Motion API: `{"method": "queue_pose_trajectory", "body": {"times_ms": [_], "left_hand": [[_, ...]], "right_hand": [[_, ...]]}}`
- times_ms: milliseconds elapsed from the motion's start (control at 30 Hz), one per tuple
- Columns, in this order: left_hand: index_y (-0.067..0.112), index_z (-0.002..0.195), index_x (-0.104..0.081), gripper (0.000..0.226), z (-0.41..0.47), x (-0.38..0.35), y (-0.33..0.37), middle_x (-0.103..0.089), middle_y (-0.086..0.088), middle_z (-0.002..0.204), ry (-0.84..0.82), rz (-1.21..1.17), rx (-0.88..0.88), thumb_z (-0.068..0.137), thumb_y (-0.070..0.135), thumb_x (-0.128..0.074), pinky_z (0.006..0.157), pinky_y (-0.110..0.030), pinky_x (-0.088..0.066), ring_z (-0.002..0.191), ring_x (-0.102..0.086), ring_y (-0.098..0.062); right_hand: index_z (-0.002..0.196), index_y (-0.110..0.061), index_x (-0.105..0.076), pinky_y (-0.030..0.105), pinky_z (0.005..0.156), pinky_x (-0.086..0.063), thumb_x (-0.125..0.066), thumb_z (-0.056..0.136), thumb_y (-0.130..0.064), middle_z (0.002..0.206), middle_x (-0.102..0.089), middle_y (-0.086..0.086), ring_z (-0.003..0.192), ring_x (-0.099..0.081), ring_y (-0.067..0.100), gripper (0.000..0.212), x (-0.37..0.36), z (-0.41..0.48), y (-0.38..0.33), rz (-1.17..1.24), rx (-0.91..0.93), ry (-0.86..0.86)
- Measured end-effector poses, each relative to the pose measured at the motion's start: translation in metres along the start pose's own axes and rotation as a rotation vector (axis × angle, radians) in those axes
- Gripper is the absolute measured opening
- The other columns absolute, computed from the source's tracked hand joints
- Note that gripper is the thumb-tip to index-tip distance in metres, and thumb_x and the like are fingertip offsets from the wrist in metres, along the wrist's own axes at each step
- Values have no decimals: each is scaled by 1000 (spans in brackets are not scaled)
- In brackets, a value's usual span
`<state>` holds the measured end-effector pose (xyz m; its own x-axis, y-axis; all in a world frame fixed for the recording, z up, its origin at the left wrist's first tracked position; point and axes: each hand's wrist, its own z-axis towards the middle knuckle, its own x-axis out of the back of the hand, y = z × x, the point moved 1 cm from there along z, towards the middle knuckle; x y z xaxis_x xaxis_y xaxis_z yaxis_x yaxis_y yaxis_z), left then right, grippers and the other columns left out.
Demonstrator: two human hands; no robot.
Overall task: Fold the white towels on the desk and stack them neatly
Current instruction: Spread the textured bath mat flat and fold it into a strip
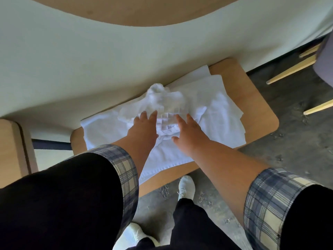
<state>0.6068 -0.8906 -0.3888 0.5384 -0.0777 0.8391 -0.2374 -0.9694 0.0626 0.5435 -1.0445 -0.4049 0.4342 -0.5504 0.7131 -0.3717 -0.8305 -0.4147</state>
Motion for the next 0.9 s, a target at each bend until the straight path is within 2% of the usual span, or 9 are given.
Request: {"method": "queue_pose_trajectory", "body": {"times_ms": [133,200,300,367,467,567,667,800,900], "left_hand": [[31,129,-52,36,28,-10,5,-34,-4,142,94,-83,82,94,25,-61,95,-47,-47,131,-33,-28],[27,121,-57,27,36,-16,3,-43,-2,132,117,-224,77,96,19,-55,93,-40,-44,123,-41,-26],[22,121,-54,22,32,-18,5,-50,0,120,177,-488,14,101,21,-47,81,-34,-41,101,-50,-22],[20,121,-51,20,21,-18,9,-51,2,111,201,-584,-42,102,23,-46,74,-25,-36,92,-51,-18],[20,120,-48,18,6,-10,8,-55,1,106,199,-669,-29,102,25,-45,67,-20,-35,90,-54,-18],[20,122,-50,22,-10,4,3,-56,1,111,232,-692,-25,101,26,-46,77,-28,-38,96,-53,-17],[17,122,-52,25,-30,26,-1,-54,2,109,290,-713,-53,98,26,-53,85,-36,-45,102,-54,-22],[24,122,-49,32,-56,58,-9,-55,3,112,357,-734,-62,93,29,-62,89,-36,-44,112,-51,-22],[31,126,-43,50,-78,77,-24,-53,5,120,422,-759,5,85,36,-71,88,-28,-37,116,-48,-18]], "right_hand": [[159,-31,-5,43,116,-33,-68,91,-42,166,-1,11,149,-20,35,93,-1,25,15,116,-32,66],[158,-30,-5,38,112,-36,-71,86,-45,165,-9,9,147,-25,29,99,3,38,18,291,-49,79],[157,-35,-5,29,92,-39,-71,83,-53,156,-32,0,133,-43,21,102,8,54,15,630,-113,16],[155,-43,-8,31,84,-39,-66,84,-57,146,-44,-1,115,-50,21,93,9,58,4,802,-193,-51],[146,-47,-33,41,86,-54,-58,91,-49,136,-53,-8,115,-56,21,61,10,54,-19,989,-229,-104],[123,-36,-59,48,85,-59,-52,89,-39,113,-67,-3,105,-66,23,35,17,40,-39,1102,-183,-123],[105,-34,-59,49,89,-56,-53,89,-33,108,-63,-2,106,-63,24,17,33,22,-58,1158,-131,-113],[109,-34,-61,48,90,-56,-63,82,-51,115,-62,-5,110,-61,19,32,63,-7,-92,1123,-72,-114],[105,-32,-61,49,86,-59,-70,80,-41,109,-68,-2,103,-67,20,28,82,-30,-116,1118,15,-77]]}}
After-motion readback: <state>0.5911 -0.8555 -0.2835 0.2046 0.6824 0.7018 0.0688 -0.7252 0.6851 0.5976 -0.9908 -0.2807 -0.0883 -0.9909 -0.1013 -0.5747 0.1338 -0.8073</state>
